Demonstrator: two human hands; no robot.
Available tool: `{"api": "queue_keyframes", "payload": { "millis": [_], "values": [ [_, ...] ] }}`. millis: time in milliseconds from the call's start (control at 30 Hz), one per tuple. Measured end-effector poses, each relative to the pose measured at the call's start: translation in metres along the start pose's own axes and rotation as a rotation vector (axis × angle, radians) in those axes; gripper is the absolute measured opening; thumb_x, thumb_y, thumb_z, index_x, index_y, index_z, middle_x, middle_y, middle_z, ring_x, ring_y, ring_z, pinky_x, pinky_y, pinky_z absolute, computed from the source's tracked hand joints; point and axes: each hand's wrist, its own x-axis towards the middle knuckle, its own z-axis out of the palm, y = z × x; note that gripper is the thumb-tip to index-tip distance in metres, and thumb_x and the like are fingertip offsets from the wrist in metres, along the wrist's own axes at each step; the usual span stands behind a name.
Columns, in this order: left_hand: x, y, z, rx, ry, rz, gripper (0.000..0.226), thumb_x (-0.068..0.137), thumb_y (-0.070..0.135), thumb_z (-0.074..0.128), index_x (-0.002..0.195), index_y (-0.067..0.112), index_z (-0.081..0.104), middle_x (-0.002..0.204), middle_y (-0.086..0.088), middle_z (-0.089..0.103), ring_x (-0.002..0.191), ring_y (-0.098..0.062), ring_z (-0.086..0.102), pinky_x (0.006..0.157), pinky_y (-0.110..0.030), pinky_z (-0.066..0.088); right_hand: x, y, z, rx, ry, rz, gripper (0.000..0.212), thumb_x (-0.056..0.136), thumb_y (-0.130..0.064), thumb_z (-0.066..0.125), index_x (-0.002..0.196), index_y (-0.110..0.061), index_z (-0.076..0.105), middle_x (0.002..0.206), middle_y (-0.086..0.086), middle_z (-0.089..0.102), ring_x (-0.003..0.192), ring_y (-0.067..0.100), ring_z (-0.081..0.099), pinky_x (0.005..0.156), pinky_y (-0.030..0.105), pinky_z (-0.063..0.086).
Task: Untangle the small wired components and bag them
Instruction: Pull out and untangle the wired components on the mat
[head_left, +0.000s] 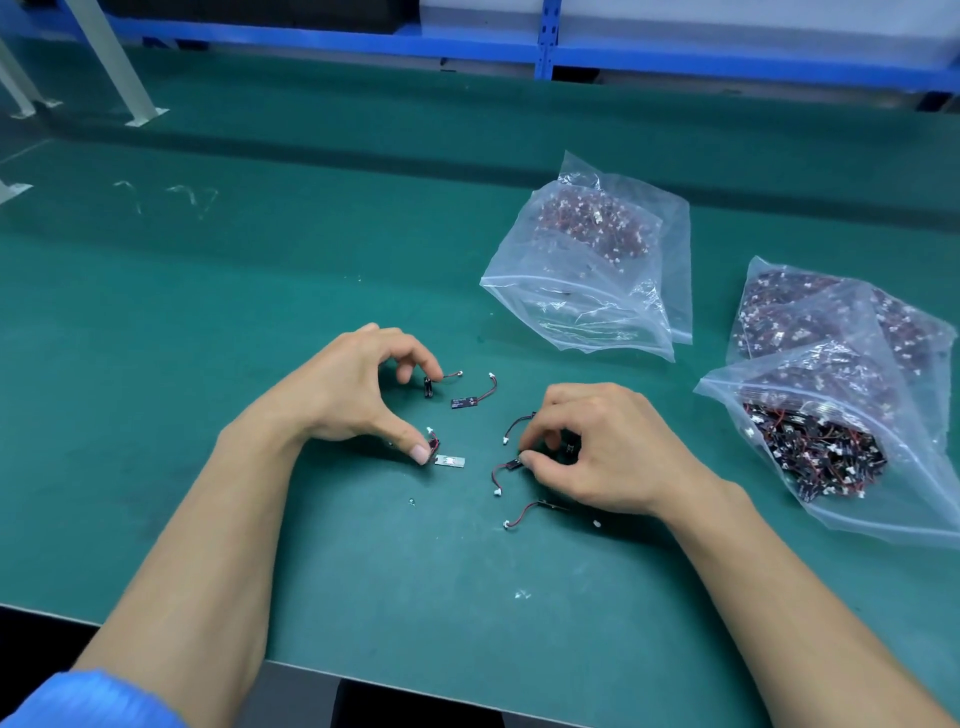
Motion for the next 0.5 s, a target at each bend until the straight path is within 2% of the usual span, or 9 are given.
{"api": "queue_keyframes", "payload": {
  "millis": [167, 300, 367, 500],
  "values": [
    [-0.002, -0.002, -0.001, 0.0, -0.023, 0.022, 0.067, 0.033, 0.072, 0.084, 0.094, 0.05, 0.067, 0.087, 0.017, 0.055, 0.091, -0.011, 0.049, 0.078, -0.03, 0.044, 0.0, -0.008, 0.003, 0.056, 0.065, -0.051, 0.012, 0.085, -0.038, 0.069, 0.092, -0.033, 0.077, 0.079, -0.015, 0.055, 0.072, 0.003, 0.048, 0.064, 0.035, 0.049],
    [-0.002, -0.002, 0.003, -0.131, 0.025, 0.054, 0.037, 0.055, 0.068, 0.078, 0.075, 0.037, 0.076, 0.07, 0.01, 0.051, 0.077, -0.012, 0.047, 0.073, -0.033, 0.041, 0.004, -0.022, 0.011, 0.048, 0.013, -0.15, 0.019, 0.091, -0.043, 0.066, 0.102, -0.033, 0.077, 0.088, -0.013, 0.054, 0.084, 0.008, 0.047, 0.064, 0.038, 0.048],
    [-0.001, -0.003, 0.004, -0.185, 0.066, 0.051, 0.034, 0.063, 0.063, 0.073, 0.072, 0.03, 0.076, 0.065, 0.01, 0.046, 0.073, -0.012, 0.046, 0.072, -0.034, 0.039, 0.009, -0.027, 0.016, 0.029, -0.039, -0.206, 0.023, 0.093, -0.044, 0.065, 0.109, -0.032, 0.077, 0.092, -0.008, 0.051, 0.086, 0.013, 0.044, 0.069, 0.036, 0.046],
    [-0.001, -0.004, 0.004, -0.139, 0.06, 0.044, 0.033, 0.056, 0.06, 0.079, 0.072, 0.032, 0.074, 0.063, 0.016, 0.043, 0.068, -0.008, 0.044, 0.067, -0.03, 0.038, 0.013, -0.028, 0.022, -0.036, -0.109, -0.249, 0.032, 0.095, -0.048, 0.061, 0.119, -0.031, 0.074, 0.094, -0.004, 0.049, 0.087, 0.014, 0.036, 0.079, 0.035, 0.041]
  ]
}}
